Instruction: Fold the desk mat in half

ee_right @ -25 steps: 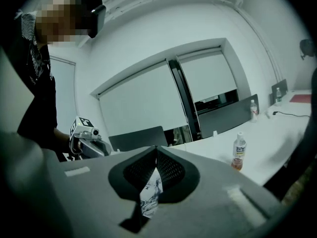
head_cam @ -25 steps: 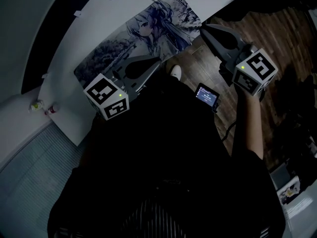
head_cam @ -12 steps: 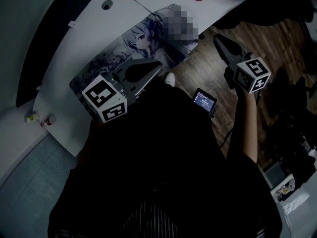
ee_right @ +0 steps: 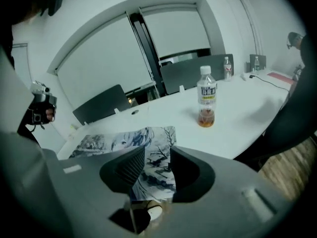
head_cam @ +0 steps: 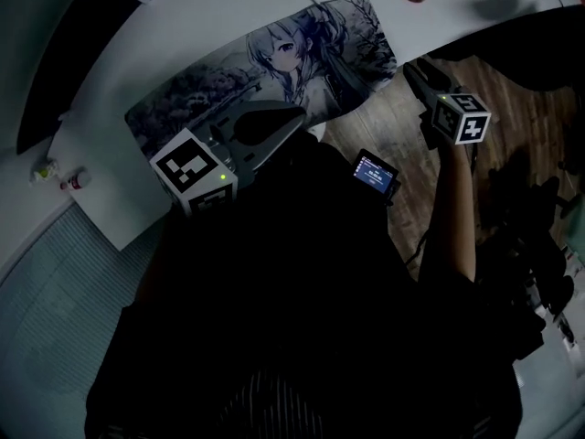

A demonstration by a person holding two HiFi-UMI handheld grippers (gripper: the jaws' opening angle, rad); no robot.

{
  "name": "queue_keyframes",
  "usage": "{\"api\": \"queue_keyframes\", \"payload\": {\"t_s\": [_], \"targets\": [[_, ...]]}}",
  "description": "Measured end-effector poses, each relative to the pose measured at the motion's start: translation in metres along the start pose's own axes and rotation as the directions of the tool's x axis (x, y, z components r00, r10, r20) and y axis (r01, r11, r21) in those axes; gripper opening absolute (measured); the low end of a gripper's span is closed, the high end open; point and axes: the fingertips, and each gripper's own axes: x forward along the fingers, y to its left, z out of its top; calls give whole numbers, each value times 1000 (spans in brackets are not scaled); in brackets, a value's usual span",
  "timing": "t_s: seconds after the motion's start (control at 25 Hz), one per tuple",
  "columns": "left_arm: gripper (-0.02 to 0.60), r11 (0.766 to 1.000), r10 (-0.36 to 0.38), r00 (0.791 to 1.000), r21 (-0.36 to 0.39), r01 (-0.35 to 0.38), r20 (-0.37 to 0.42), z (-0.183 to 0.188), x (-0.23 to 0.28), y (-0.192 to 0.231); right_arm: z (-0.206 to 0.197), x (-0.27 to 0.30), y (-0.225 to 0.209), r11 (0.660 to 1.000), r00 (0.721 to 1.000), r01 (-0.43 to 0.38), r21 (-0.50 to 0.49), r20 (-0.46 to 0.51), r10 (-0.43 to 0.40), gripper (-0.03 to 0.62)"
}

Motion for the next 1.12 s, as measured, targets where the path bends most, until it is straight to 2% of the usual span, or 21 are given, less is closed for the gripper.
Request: {"api": "queue_keyframes", "payload": {"t_s": [0.12,0.32,0.48,0.6,0.76,0.88,1.12], "targets": [[8,999,33,999,-18,-33,20,4,-9,16,-21,32,-16,1000,998,19,23,-66,-18,184],[8,995,95,995,-41,-94,20,2,-28,32,-52,66,-32,999,988,44,32,-147,-39,211],[8,989,135,990,-63,-133,31,-1,-41,41,-63,82,-37,995,984,47,91,-175,-30,244],[8,987,150,988,-67,-147,38,-4,-49,41,-69,91,-35,995,976,52,86,-215,-32,263],[8,985,162,986,-66,-158,47,-4,-55,39,-82,103,-32,998,960,46,40,-279,-33,264],[8,985,164,985,-64,-161,58,-2,-58,40,-90,107,-36,997,949,72,27,-309,-60,261],[8,985,165,984,-61,-161,62,-7,-66,38,-89,108,-42,994,924,96,-57,-367,-111,175]]}}
